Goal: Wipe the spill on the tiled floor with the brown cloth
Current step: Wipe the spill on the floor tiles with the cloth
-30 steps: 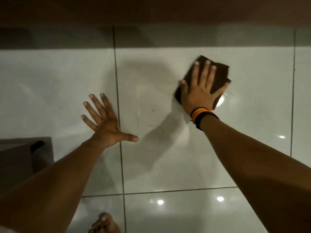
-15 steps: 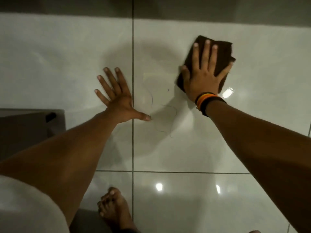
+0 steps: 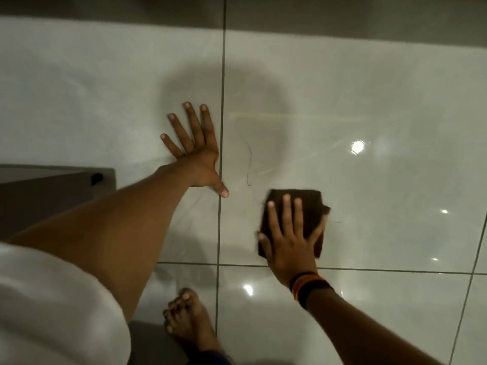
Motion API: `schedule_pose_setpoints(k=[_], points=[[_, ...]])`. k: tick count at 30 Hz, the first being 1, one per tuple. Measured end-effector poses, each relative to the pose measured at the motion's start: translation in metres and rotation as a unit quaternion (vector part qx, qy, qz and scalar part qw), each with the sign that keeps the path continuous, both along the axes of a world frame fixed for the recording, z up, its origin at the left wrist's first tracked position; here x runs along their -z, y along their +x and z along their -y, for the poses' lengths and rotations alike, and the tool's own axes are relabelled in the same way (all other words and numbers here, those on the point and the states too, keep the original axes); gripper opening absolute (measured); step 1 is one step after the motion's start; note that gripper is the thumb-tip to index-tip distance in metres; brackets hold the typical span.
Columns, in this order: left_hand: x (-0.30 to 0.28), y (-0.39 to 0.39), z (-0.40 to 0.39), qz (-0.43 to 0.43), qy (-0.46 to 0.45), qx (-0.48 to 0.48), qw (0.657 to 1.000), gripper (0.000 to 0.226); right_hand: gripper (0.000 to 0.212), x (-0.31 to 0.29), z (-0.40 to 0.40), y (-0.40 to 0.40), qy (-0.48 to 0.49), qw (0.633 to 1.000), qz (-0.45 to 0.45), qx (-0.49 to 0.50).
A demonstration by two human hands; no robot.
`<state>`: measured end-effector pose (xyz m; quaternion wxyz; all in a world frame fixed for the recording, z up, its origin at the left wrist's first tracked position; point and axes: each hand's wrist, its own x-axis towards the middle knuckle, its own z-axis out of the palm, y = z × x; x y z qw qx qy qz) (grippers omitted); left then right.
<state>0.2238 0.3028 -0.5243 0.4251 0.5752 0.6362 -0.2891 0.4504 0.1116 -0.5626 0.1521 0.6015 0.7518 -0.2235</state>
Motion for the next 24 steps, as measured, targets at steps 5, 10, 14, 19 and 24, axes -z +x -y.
schedule_pose_setpoints(k=[5, 10, 14, 19, 24], points=[[0.002, -0.001, 0.001, 0.008, 0.012, -0.004, 1.0, 0.186, 0.061, 0.012, -0.131, -0.009, 0.08, 0.979, -0.071, -0.174], [0.002, -0.001, 0.001, 0.004, 0.017, 0.0, 1.0, 0.187, 0.063, 0.011, -0.148, 0.003, 0.086, 0.996, -0.023, -0.025], [0.002, -0.004, 0.002, 0.013, 0.022, -0.001, 1.0, 0.187, 0.066, 0.0, -0.086, -0.002, 0.044, 0.998, 0.003, -0.042], [0.004, -0.003, 0.002, 0.016, 0.026, -0.008, 1.0, 0.186, 0.062, 0.011, -0.137, -0.016, 0.066, 0.981, -0.046, -0.176], [0.005, -0.004, 0.003, 0.017, 0.03, -0.001, 0.999, 0.187, 0.061, 0.016, -0.218, -0.017, 0.103, 0.991, -0.033, -0.084]])
